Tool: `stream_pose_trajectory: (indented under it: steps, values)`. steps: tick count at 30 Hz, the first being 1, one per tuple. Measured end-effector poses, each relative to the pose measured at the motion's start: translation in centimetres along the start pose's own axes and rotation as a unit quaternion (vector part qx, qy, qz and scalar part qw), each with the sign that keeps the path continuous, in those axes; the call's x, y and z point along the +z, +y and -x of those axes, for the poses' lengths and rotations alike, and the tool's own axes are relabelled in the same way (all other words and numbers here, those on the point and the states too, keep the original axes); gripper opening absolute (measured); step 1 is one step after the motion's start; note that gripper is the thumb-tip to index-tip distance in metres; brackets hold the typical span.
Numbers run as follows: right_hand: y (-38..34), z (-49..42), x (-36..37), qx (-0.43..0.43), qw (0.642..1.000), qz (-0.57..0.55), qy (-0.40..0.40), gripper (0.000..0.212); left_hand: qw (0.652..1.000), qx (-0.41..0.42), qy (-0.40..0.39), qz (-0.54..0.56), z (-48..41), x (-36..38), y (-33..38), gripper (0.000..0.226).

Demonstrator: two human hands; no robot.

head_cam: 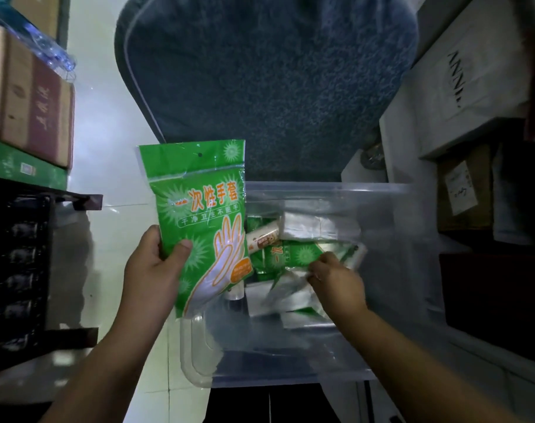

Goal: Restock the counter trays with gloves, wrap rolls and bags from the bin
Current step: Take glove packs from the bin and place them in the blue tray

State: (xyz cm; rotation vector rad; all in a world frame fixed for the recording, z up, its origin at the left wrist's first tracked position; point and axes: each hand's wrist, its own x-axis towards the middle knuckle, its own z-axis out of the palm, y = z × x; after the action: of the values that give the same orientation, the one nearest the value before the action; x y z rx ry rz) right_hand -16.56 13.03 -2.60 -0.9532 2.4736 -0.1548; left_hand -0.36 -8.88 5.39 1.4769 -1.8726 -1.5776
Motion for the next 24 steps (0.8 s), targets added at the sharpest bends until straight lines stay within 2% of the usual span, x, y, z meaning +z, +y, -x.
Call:
stream_pose_trajectory:
  steps: [2,4,7,12,17,20,24]
  values:
    - [-0.6,2.0,-3.5,-0.008,0.996,-0.051,0.072,0.010,1.000,0.022,-0.013,-0.015,0.2,-0.4,1.8,0.012]
    - [-1.4,3.9,-6.9,-0.023,0.986,-0.098,0.134,0.019,0.999,0.033,-0.026,-0.027,0.3,-0.6,3.7,0.019]
    - [-2.5,6.3,-11.9,-0.036,0.966,-0.161,0.198,0.024,0.997,0.028,-0.067,-0.033,0.7,-0.7,6.5,0.019]
    - [-4.7,9.7,-19.1,-0.031,0.929,-0.250,0.271,0.005,0.993,-0.004,-0.119,0.011,2.1,0.0,9.8,0.017]
    - [-6.4,11.1,-23.4,-0.022,0.896,-0.255,0.363,0.036,0.985,-0.058,-0.144,0.079,3.6,1.5,12.6,0.015]
    - [-6.8,11.6,-24.4,-0.009,0.872,-0.329,0.362,0.039,0.977,-0.070,-0.161,0.118,4.7,2.4,14.2,0.015]
    - [-6.6,11.6,-23.5,0.089,0.833,-0.453,0.306,0.039,0.945,-0.106,-0.211,0.225,6.7,3.8,16.1,0.018]
